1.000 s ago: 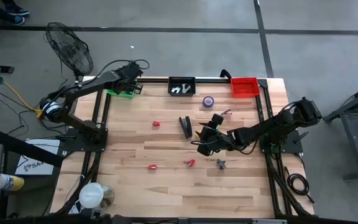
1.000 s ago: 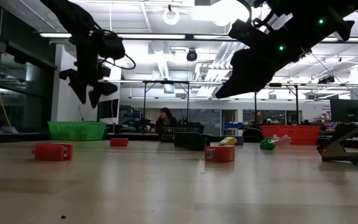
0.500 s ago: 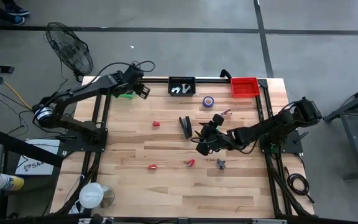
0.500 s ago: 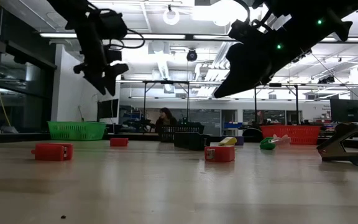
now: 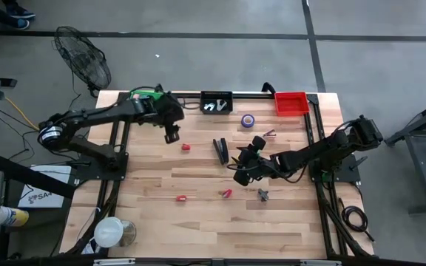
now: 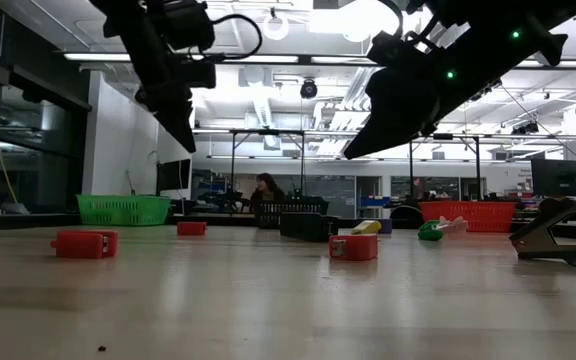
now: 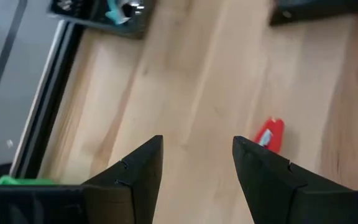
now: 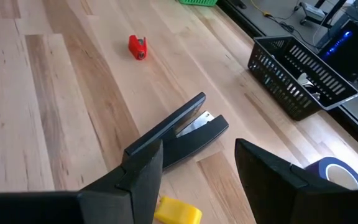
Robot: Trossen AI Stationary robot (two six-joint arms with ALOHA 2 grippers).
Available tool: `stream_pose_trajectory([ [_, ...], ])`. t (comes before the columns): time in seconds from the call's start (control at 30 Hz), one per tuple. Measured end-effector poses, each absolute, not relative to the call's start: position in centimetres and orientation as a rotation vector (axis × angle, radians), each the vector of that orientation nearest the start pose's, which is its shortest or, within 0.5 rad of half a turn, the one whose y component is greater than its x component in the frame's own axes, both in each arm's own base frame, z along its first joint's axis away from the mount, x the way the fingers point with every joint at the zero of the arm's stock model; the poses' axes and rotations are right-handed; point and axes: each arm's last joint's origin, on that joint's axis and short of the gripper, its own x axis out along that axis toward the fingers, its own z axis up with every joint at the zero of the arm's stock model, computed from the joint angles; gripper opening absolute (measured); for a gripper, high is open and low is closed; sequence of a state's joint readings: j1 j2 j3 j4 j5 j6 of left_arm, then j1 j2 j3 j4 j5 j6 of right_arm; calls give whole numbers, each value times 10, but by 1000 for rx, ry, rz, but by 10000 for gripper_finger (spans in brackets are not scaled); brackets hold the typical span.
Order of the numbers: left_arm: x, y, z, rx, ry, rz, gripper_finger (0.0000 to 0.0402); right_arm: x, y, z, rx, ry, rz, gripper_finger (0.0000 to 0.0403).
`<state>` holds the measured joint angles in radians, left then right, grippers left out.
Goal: Pick and place Stapler, Stapler remover, tape
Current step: Put the top red stapler in the red bin
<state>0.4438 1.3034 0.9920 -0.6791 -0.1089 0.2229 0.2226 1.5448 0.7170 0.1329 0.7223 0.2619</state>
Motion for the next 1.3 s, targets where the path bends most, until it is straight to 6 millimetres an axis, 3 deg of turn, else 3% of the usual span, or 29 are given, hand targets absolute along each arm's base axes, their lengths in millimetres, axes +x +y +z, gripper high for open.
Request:
stream_pose_trajectory([
  [0.2,239,95,250,74,1067,263,188,289,46,170,-72,555,-554,193],
  [0.43,250,84,214,86,1173,192,188,289,46,170,-79,557,-552,193],
  [0.67,257,85,186,100,1260,154,188,289,46,170,-78,556,-552,193],
  [1.03,274,91,170,189,1213,127,194,289,46,171,-82,553,-547,193],
  [1.3,275,90,169,157,1201,97,260,290,47,170,-76,562,-520,193],
])
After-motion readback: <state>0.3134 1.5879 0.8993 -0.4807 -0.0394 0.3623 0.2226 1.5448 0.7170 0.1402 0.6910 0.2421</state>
